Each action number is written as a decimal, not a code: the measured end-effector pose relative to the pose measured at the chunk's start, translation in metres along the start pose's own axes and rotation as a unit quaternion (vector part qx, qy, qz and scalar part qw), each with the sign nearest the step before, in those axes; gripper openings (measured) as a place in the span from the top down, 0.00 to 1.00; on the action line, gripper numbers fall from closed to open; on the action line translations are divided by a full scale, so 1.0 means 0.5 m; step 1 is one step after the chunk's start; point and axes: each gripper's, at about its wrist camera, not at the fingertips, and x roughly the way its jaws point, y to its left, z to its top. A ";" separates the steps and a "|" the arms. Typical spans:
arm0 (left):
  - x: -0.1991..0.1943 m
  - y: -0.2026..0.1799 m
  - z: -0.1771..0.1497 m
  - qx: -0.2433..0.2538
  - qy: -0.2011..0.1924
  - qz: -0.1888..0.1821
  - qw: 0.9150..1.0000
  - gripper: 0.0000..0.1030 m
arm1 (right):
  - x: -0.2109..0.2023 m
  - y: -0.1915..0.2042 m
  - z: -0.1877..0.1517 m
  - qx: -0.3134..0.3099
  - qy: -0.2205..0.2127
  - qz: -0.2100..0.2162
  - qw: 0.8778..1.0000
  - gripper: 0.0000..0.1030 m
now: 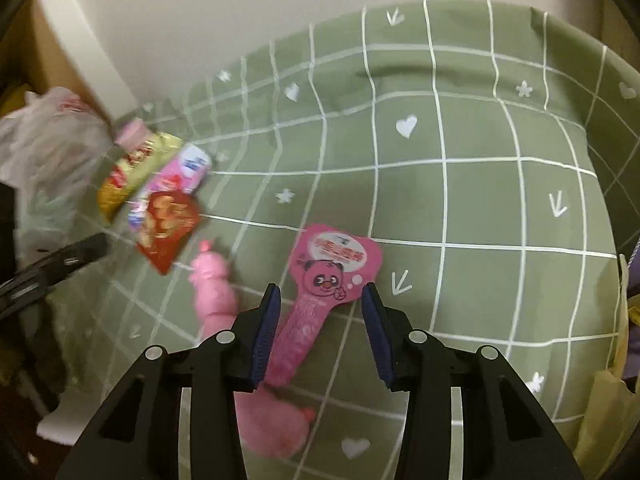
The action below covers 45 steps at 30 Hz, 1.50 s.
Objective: Collect trash
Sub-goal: 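Grasp the red egg-roll pouch with the left gripper while the right grasps the pink heart candy stick, then carry the red pouch with the left gripper while the right carries the pink candy stick to the trash bag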
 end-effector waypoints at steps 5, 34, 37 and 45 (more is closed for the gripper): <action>0.003 0.009 -0.001 -0.015 0.015 -0.033 0.999 0.28 | 0.019 0.014 0.016 -0.020 -0.020 -0.020 0.999 0.47; 0.133 -0.075 0.032 0.110 0.044 -0.009 0.993 0.67 | -0.161 -0.006 -0.098 0.003 -0.066 -0.038 0.997 0.54; 0.119 -0.079 0.028 0.106 0.043 -0.025 0.993 0.76 | -0.178 -0.010 -0.107 0.003 -0.076 -0.041 0.996 0.54; 0.023 -0.137 0.068 0.145 -0.004 -0.054 0.988 0.89 | -0.254 -0.019 -0.107 0.023 -0.131 -0.056 0.990 0.54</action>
